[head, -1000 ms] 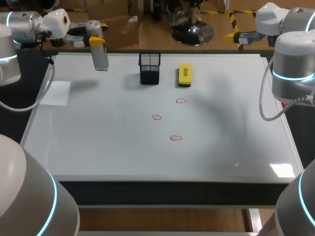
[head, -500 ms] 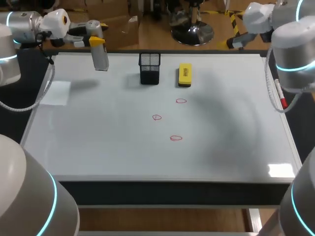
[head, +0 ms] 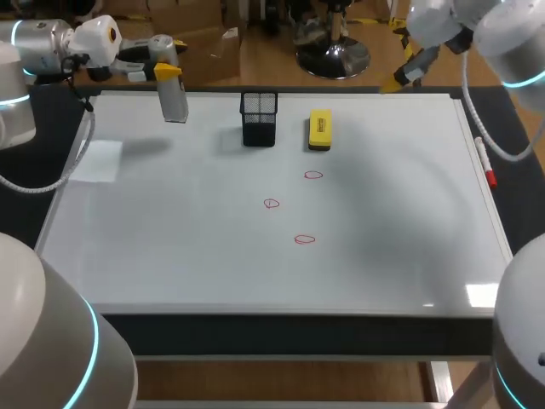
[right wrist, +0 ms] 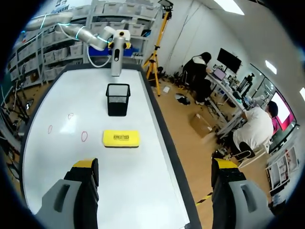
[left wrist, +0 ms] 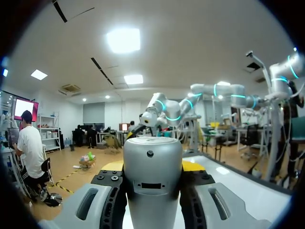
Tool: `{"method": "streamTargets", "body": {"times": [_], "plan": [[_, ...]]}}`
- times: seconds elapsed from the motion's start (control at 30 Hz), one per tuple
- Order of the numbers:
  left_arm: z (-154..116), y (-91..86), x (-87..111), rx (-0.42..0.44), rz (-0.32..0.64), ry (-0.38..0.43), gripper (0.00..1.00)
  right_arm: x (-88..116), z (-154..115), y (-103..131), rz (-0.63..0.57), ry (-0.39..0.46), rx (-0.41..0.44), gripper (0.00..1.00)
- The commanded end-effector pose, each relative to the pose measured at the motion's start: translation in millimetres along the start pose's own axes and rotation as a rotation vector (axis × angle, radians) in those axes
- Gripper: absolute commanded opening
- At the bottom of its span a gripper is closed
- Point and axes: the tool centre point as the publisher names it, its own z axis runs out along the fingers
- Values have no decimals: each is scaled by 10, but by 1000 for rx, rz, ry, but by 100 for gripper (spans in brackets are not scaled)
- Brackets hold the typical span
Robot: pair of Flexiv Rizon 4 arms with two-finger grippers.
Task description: Pick up the inspection probe, press it on each red-marked spot on the whiteboard one by one, put down the probe, pick up the eraser, and wipe off all the red marks.
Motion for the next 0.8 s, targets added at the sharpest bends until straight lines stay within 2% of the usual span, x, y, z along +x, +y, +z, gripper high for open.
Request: {"method": "streamTargets", "body": {"times": [0.03, 0.2, 0.37, 0.57, 0.63, 0.67, 0.8], "plan": [[-3, -13, -4, 0, 0, 2, 0, -71, 115, 29, -308, 578, 612, 100], [-3, -13, -4, 0, 0, 2, 0, -43, 212, 24, -432, 620, 706, 100], [-3, -13, -4, 0, 0, 2, 0, -1, 301, 29, -551, 640, 719, 100], [-3, -13, -4, 0, 0, 2, 0, 44, 379, 76, -666, 614, 724, 100], [-3, -13, -4, 0, 0, 2, 0, 47, 390, 86, -678, 600, 743, 100], [-3, -13, -4, 0, 0, 2, 0, 41, 386, 106, -650, 589, 717, 100], [-3, -13, -4, 0, 0, 2, 0, 41, 386, 106, -650, 589, 717, 100]]}}
